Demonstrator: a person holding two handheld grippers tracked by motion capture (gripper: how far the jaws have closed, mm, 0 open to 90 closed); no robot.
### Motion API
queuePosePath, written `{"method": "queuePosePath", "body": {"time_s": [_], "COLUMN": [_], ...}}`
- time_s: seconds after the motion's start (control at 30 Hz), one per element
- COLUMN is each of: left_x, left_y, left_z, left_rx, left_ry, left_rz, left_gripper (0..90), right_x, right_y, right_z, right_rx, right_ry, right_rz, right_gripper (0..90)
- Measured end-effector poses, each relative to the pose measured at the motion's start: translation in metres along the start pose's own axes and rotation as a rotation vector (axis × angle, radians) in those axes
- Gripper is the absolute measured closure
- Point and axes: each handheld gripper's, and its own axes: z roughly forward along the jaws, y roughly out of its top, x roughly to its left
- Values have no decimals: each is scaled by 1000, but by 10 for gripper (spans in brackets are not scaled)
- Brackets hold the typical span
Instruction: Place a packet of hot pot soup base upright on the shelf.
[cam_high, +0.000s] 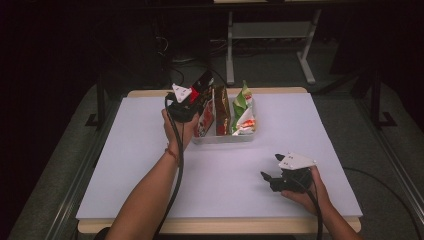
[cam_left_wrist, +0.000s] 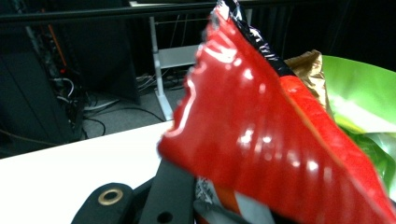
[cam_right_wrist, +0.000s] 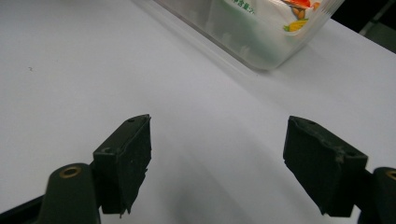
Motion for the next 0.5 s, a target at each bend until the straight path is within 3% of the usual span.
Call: {"method": "queuePosePath", "body": {"time_s": [0.2,0.3,0.4,0.5], "left_x": [4,3,4,8], "left_y": [-4,-5,-4,-4], "left_z": [-2,-3,-2,-2], "left_rx": [2,2,11,12], "left_ry": [-15,-15,-14,-31], "left_rz": [37,75,138,132], "left_gripper": [800,799,788,787], "right_x": [1,1,1,1], "right_y": [0,0,0,0], "right_z": [0,0,-1,-1], "right_rx": [2,4,4,-1], "right_ry": [4,3,1,1], "right_rz": [-9,-8,-7,-12], "right_gripper": [226,226,227,228]}}
